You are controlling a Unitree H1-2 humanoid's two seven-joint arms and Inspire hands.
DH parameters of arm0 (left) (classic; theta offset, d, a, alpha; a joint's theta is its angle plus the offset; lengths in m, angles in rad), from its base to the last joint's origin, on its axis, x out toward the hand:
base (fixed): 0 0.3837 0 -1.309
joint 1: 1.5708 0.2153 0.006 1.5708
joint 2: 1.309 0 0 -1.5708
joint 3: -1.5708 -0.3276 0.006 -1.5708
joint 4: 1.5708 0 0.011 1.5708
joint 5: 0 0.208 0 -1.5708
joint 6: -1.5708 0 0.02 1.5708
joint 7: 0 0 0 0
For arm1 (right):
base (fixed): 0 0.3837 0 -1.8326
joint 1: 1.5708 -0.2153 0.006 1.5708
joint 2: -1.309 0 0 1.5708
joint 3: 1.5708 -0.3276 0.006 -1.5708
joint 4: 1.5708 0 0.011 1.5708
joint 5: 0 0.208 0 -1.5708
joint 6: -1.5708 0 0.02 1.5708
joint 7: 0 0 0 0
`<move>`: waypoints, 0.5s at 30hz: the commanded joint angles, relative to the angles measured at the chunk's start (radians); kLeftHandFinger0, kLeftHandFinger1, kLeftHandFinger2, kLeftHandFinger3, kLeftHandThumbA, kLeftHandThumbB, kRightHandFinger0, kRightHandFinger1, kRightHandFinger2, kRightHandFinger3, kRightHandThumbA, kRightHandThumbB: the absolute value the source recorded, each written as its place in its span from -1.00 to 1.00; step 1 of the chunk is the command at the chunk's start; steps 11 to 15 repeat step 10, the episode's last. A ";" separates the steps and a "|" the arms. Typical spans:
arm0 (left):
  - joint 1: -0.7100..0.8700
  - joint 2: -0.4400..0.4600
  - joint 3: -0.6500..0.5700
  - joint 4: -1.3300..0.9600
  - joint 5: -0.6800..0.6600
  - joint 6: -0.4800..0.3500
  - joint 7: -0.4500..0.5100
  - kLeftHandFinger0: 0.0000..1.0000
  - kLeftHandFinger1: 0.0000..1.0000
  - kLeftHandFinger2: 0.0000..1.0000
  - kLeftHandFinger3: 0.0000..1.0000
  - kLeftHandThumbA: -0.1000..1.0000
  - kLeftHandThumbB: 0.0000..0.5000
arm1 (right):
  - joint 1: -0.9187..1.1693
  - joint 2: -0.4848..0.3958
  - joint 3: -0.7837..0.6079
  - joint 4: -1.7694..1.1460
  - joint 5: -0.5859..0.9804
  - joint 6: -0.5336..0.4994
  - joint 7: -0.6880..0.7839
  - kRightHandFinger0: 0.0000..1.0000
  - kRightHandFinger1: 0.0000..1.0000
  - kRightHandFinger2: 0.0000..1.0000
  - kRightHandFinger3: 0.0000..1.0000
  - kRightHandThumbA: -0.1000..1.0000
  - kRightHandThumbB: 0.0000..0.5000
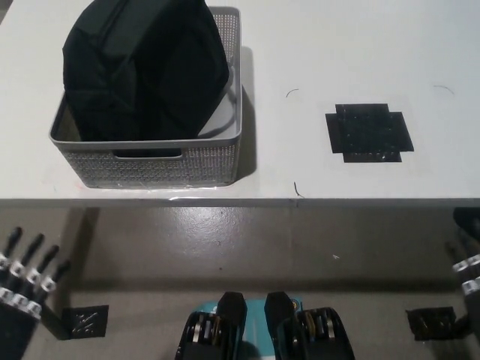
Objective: Use both hands to pick up a lunch bag on the right hand side and place it into a container on the left hand side
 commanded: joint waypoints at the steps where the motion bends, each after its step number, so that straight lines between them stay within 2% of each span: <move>1: 0.022 -0.018 -0.083 0.053 0.254 -0.193 -0.152 1.00 1.00 1.00 1.00 1.00 0.54 | -0.022 0.036 0.093 0.096 -0.208 -0.133 0.206 1.00 1.00 1.00 1.00 1.00 0.36; 3: 0.023 -0.038 -0.127 0.061 0.371 -0.249 -0.119 1.00 1.00 1.00 1.00 1.00 0.45 | -0.019 0.083 0.141 0.145 -0.290 -0.176 0.186 1.00 1.00 1.00 1.00 1.00 0.31; 6: 0.023 -0.037 -0.134 0.064 0.381 -0.261 -0.116 1.00 1.00 1.00 1.00 1.00 0.44 | -0.021 0.085 0.144 0.153 -0.298 -0.186 0.190 1.00 1.00 1.00 1.00 1.00 0.30; 7: 0.024 -0.059 -0.165 0.087 0.463 -0.324 -0.109 1.00 1.00 1.00 1.00 1.00 0.15 | -0.019 0.095 0.173 0.183 -0.358 -0.222 0.191 1.00 1.00 1.00 1.00 1.00 0.16; 8: 0.025 -0.086 -0.204 0.116 0.568 -0.405 -0.099 1.00 1.00 1.00 1.00 1.00 0.02 | -0.016 0.108 0.209 0.220 -0.435 -0.268 0.191 1.00 1.00 1.00 1.00 1.00 0.11; 15: 0.026 -0.091 -0.215 0.124 0.592 -0.427 -0.095 1.00 1.00 1.00 1.00 1.00 0.01 | -0.016 0.111 0.217 0.230 -0.453 -0.281 0.192 1.00 1.00 1.00 1.00 1.00 0.10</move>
